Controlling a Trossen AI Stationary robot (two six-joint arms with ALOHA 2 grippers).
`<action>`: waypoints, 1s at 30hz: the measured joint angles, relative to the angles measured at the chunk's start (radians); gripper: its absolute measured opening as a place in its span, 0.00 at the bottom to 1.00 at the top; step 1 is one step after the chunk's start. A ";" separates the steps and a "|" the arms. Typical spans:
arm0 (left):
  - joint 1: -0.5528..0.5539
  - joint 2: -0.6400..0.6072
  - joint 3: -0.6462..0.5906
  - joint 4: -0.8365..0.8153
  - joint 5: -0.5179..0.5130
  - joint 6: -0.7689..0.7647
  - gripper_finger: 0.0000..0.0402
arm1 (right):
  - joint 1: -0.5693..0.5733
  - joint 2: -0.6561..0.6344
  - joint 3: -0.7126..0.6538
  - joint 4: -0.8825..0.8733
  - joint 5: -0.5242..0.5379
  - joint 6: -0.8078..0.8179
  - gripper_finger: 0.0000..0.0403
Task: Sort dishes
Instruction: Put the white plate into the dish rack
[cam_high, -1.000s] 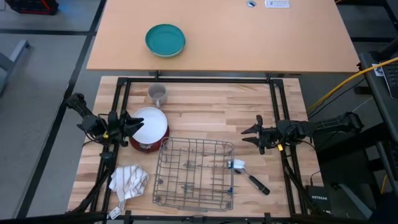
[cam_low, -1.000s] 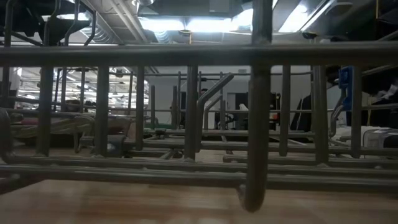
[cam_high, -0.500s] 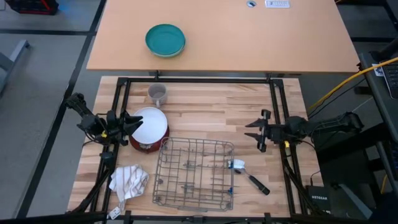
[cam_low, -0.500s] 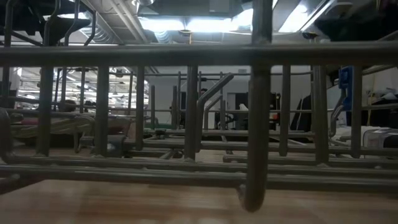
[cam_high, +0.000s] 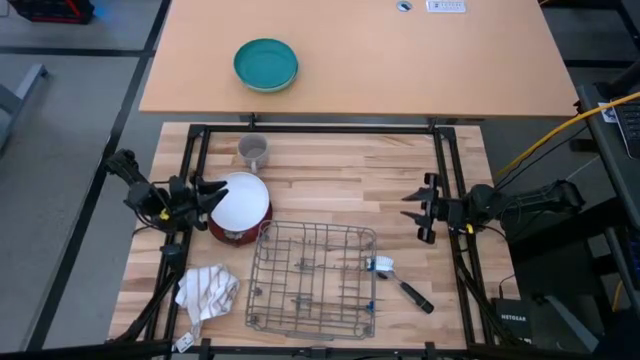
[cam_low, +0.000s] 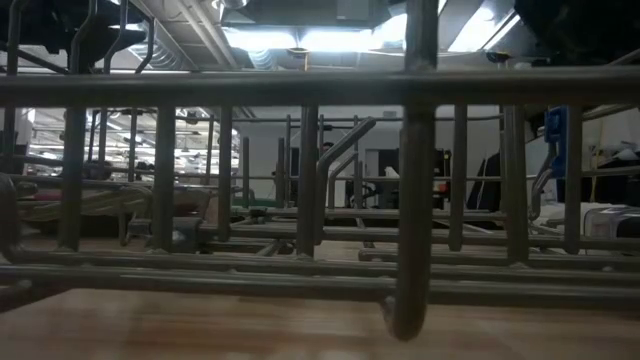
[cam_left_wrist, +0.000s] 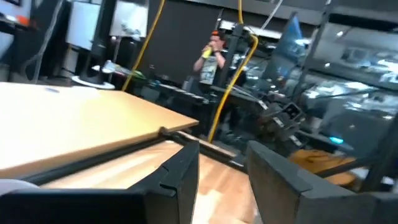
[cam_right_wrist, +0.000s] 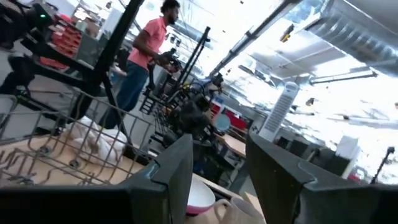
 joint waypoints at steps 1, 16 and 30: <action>0.000 0.000 0.021 -0.030 -0.012 0.011 0.31 | 0.000 0.000 0.000 0.000 0.004 0.018 0.38; 0.000 0.159 0.266 -0.982 0.194 -0.606 0.31 | 0.000 0.000 0.000 -0.008 0.010 0.081 0.38; 0.039 0.639 0.266 -1.070 0.546 -0.815 0.31 | 0.000 0.000 0.000 -0.010 0.011 0.075 0.38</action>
